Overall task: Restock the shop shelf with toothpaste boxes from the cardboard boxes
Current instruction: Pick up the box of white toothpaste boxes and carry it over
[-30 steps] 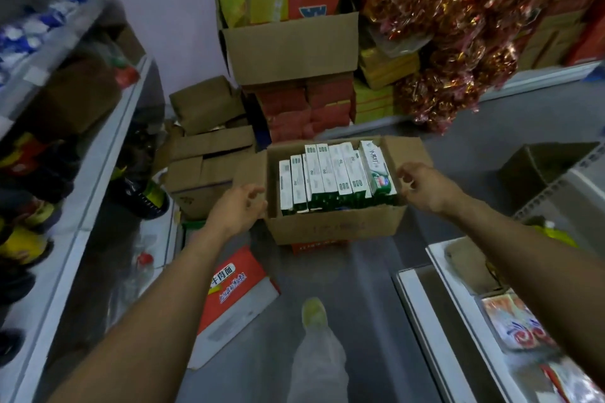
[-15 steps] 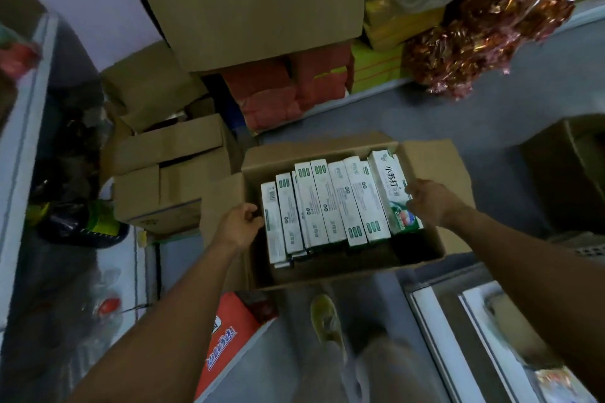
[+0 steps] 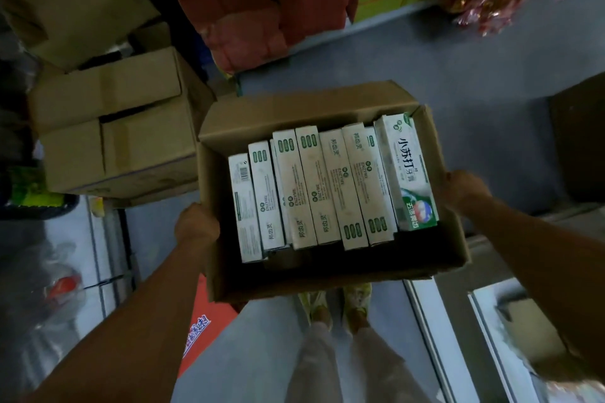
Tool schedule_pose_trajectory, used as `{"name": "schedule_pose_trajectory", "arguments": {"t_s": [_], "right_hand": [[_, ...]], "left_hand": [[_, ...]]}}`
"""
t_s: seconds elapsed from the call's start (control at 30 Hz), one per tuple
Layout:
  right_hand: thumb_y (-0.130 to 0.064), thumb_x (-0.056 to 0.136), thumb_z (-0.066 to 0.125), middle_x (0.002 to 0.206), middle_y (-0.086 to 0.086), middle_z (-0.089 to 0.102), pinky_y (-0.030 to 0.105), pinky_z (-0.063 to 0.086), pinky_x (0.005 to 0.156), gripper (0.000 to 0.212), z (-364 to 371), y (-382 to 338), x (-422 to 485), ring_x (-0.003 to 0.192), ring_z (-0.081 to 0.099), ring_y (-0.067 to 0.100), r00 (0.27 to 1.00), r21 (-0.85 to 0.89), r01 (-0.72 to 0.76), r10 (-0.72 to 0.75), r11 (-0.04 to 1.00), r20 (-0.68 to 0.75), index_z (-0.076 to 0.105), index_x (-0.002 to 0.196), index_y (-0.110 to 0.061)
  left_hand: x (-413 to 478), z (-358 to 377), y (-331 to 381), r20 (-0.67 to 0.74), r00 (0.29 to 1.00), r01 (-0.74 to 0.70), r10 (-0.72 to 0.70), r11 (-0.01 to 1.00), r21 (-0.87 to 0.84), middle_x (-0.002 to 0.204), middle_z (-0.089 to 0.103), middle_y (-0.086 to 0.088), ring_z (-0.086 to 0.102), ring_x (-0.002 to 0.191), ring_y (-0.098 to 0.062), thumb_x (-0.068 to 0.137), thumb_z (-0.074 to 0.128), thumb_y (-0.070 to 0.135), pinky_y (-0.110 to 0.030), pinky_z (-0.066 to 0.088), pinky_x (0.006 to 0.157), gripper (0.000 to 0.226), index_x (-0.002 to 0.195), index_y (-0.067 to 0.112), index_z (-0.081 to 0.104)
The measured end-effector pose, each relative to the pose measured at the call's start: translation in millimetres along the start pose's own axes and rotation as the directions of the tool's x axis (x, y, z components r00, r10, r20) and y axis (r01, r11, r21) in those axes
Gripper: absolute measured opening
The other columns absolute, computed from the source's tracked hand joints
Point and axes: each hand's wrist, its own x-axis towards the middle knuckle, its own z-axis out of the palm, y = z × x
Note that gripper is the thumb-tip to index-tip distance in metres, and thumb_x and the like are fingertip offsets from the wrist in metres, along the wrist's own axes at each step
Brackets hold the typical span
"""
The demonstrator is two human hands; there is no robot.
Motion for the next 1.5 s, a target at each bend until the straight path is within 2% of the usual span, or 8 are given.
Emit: {"name": "schedule_pose_trajectory", "arguments": {"t_s": [0.13,0.27,0.37,0.63,0.9,1.03,1.13,1.5], "right_hand": [[-0.020,0.092,0.057,0.122,0.030,0.057,0.040,0.046,0.086,0.037,0,-1,24,0.112,0.056,0.043,0.999,0.031,-0.040,0.040,0.999,-0.024,0.056,0.116,0.009],[-0.024,0.087,0.063,0.097,0.020,0.065,0.038,0.055,0.071,0.032,2,-3,35,0.075,0.067,0.032,0.997,0.058,-0.054,0.051,0.997,0.057,0.059,0.107,0.000],[-0.032,0.085,0.064,0.105,0.017,0.065,0.044,0.052,0.087,0.037,4,-4,37,0.094,0.065,0.035,0.998,-0.048,-0.055,0.055,0.997,0.013,0.059,0.114,-0.009],[-0.039,0.083,0.065,0.080,0.006,0.056,0.036,0.044,0.077,0.026,6,3,31,0.095,0.063,0.033,0.984,-0.126,0.045,-0.066,0.991,-0.167,0.072,0.097,-0.018],[-0.044,0.091,0.052,0.091,0.014,0.064,0.037,0.044,0.073,0.035,12,8,32,0.085,0.061,0.033,0.969,-0.187,0.061,-0.102,0.980,-0.223,0.063,0.094,-0.012],[-0.039,0.094,0.046,0.119,0.026,0.054,0.047,0.042,0.084,0.044,22,2,22,0.114,0.049,0.041,0.948,-0.105,0.017,-0.050,0.994,-0.313,0.050,0.116,-0.001],[-0.031,0.092,0.046,0.127,0.027,0.044,0.052,0.037,0.094,0.044,25,-2,11,0.119,0.040,0.041,0.911,-0.162,0.042,-0.105,0.986,-0.400,0.043,0.123,0.000],[-0.020,0.091,0.050,0.130,0.014,0.048,0.047,0.036,0.096,0.040,47,-98,-39,0.119,0.044,0.032,0.751,-0.135,0.449,-0.456,0.883,-0.478,0.047,0.129,-0.011]], "left_hand": [[19,4,7,0.008,1.000,0.027,-0.027,0.998,0.055,0.131,0.054,-0.027,0.051,0.121,-0.042,0.096,0.053,0.021,-0.040,0.041,0.098,0.039,0.125,-0.005,0.057],[32,3,3,-0.021,0.999,0.045,-0.044,0.997,0.056,0.126,0.057,-0.029,0.053,0.117,-0.044,0.089,0.064,0.034,-0.042,0.044,0.094,0.052,0.121,-0.006,0.058],[40,-1,-3,0.000,0.999,0.032,-0.032,0.993,0.113,0.122,0.060,-0.025,0.057,0.112,-0.041,0.083,0.059,0.055,-0.041,0.046,0.091,0.066,0.120,0.000,0.059],[40,-1,-15,-0.033,0.997,-0.069,0.073,0.991,0.111,0.092,0.068,-0.020,0.064,0.089,-0.036,0.087,0.062,0.043,-0.030,0.041,0.064,0.039,0.063,0.015,0.052],[30,7,-15,-0.140,0.989,-0.042,0.053,0.996,0.083,0.110,0.065,-0.023,0.060,0.102,-0.039,0.096,0.042,0.052,-0.036,0.041,0.074,0.054,0.103,0.005,0.066],[29,13,-24,-0.166,0.981,0.045,-0.096,0.957,-0.286,0.126,0.056,-0.024,0.052,0.117,-0.041,0.093,0.016,0.068,-0.051,0.040,0.100,0.082,0.120,0.004,0.059],[31,18,-34,-0.123,0.984,0.069,-0.133,0.902,-0.427,0.132,0.051,-0.027,0.047,0.123,-0.041,0.097,0.015,0.062,-0.053,0.033,0.108,0.076,0.130,0.004,0.053],[18,28,-66,-0.020,0.995,0.073,-0.098,0.846,-0.529,0.144,0.042,-0.023,0.039,0.132,-0.039,0.101,0.027,0.051,-0.047,0.028,0.113,0.060,0.144,0.011,0.042]]}}
